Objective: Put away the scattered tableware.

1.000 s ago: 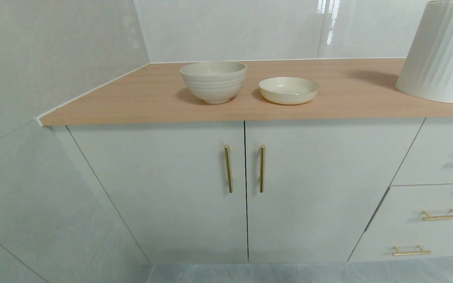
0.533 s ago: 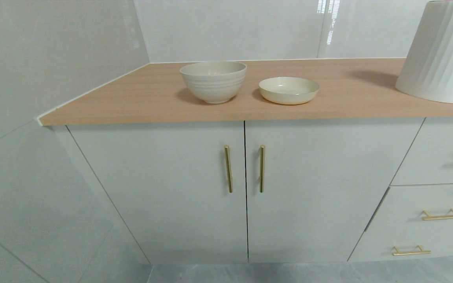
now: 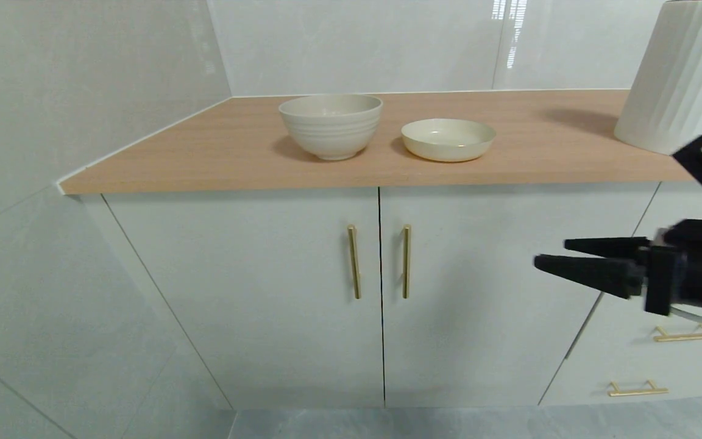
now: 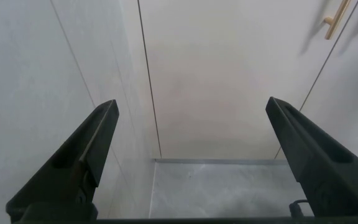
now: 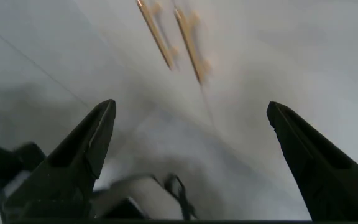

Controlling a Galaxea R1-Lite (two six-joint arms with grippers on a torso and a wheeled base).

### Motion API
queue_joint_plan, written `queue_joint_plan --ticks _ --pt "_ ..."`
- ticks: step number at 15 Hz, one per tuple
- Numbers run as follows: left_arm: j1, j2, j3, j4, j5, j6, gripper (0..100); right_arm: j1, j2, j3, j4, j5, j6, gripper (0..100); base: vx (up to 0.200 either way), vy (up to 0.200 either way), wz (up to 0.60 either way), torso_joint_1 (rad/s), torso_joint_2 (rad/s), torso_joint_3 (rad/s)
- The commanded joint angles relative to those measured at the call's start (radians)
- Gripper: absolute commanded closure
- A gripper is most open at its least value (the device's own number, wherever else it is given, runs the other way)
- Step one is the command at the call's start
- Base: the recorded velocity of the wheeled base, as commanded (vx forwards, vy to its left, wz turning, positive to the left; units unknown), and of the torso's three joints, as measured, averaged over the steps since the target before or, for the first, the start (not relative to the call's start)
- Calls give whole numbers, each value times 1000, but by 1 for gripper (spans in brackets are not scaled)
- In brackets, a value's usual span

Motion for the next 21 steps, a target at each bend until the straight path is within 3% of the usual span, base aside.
queue_joint_plan --ticks 1,6,12,21 --pt "0 1 0 0 1 0 0 128 310 -161 -107 6 69 0 0 0 0 0 0 0" --pt "0 1 0 0 1 0 0 199 436 -207 -134 4 92 0 0 0 0 0 0 0" --pt "0 1 0 0 1 0 0 239 596 -199 -398 -77 186 0 0 0 0 0 0 0" --pt "0 1 0 0 1 0 0 239 683 -205 -584 -135 251 0 0 0 0 0 0 0"
